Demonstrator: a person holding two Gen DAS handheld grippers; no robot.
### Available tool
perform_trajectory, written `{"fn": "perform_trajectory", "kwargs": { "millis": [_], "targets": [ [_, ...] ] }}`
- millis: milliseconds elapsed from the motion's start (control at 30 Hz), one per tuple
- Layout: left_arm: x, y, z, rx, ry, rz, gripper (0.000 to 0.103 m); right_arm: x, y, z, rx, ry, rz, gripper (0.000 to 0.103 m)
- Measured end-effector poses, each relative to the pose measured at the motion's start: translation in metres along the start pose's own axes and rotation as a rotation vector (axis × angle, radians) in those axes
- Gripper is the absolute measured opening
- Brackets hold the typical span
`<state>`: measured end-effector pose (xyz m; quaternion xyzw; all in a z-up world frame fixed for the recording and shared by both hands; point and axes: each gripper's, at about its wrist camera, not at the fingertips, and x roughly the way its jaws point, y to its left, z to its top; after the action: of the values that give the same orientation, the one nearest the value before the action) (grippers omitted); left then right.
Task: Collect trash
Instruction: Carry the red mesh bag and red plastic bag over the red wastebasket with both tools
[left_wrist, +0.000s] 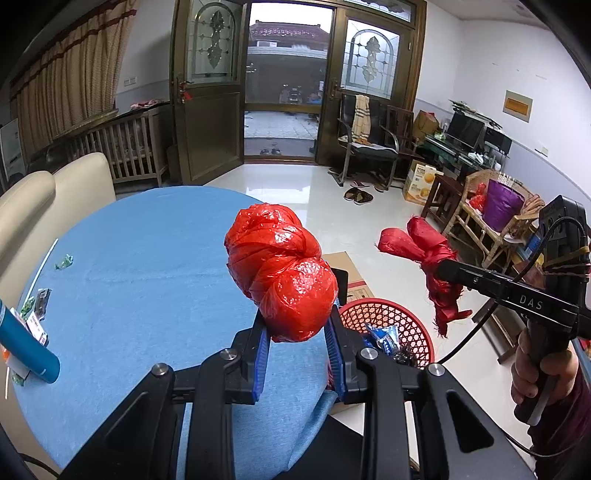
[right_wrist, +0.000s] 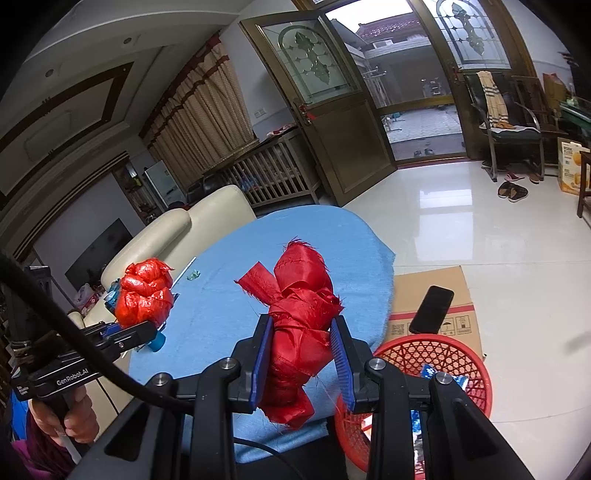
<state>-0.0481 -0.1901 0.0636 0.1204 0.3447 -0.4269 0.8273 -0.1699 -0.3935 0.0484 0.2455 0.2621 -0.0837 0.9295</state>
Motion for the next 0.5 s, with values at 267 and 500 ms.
{"fn": "perform_trajectory", "kwargs": {
  "millis": [267,500],
  "targets": [
    [0.013,-0.014,0.005,0.035,0.023,-0.017,0.03,-0.008,-0.02,0.0,0.016,0.001,-0.012,0.034],
    [0.022,-0.024,0.009,0.052,0.036,-0.034,0.03,-0.01,-0.036,0.001,0.039,0.002,-0.015,0.034]
  ]
}}
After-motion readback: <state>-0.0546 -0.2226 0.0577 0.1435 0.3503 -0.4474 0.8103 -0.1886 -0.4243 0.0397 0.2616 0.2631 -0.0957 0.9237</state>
